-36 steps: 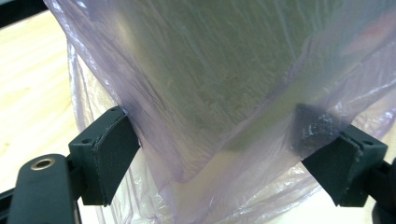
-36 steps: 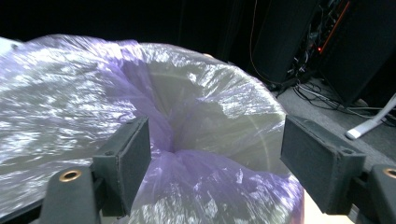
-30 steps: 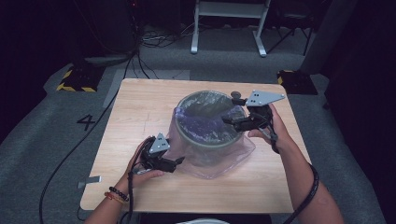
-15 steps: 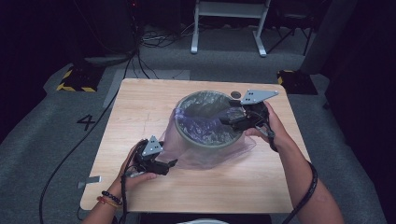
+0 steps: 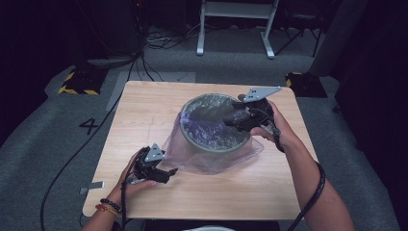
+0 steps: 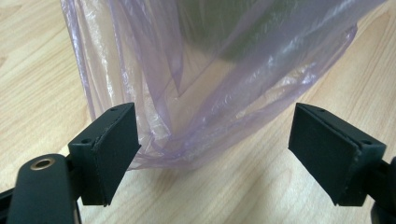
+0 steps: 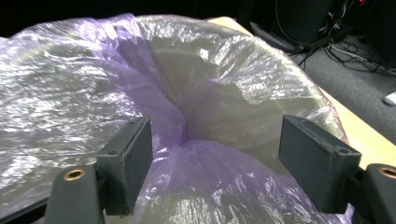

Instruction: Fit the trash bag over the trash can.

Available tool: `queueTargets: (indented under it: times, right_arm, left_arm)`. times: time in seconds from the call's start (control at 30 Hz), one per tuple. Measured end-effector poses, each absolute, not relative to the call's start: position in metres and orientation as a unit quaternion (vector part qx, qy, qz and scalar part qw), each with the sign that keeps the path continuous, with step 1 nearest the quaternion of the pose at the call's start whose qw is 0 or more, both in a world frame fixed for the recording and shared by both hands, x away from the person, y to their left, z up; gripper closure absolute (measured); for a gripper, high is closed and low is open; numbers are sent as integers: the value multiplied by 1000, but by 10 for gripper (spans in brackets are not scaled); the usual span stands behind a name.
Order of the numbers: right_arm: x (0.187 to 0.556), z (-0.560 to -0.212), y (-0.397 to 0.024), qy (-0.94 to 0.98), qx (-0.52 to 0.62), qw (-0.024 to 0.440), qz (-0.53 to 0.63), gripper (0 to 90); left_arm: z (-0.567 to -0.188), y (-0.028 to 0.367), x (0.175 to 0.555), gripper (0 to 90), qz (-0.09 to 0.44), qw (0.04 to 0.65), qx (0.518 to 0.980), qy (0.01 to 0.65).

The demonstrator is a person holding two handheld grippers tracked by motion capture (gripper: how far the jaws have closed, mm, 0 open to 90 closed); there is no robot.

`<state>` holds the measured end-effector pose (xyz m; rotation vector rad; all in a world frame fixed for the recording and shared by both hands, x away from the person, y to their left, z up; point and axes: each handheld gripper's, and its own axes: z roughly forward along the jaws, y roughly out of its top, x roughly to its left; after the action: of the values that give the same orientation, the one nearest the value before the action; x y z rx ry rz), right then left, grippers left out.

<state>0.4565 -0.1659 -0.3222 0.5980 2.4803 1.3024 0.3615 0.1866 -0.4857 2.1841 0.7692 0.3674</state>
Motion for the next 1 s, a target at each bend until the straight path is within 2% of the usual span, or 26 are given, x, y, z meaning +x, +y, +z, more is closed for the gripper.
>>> queueTargets:
  times: [0.47,0.63,1.0]
  right_arm:
    - [463,-333,-151,888,205,130,392,270]
    - [464,-333,-147,896,199,141,371,268]
    - [464,-333,-145,903,189,148,355,261]
  left_arm:
    - [-491,195,354,158,130,382,860,313]
    - [-496,193,357,157,129,372,861,323]
    - [-485,185,360,156,152,387,855,310]
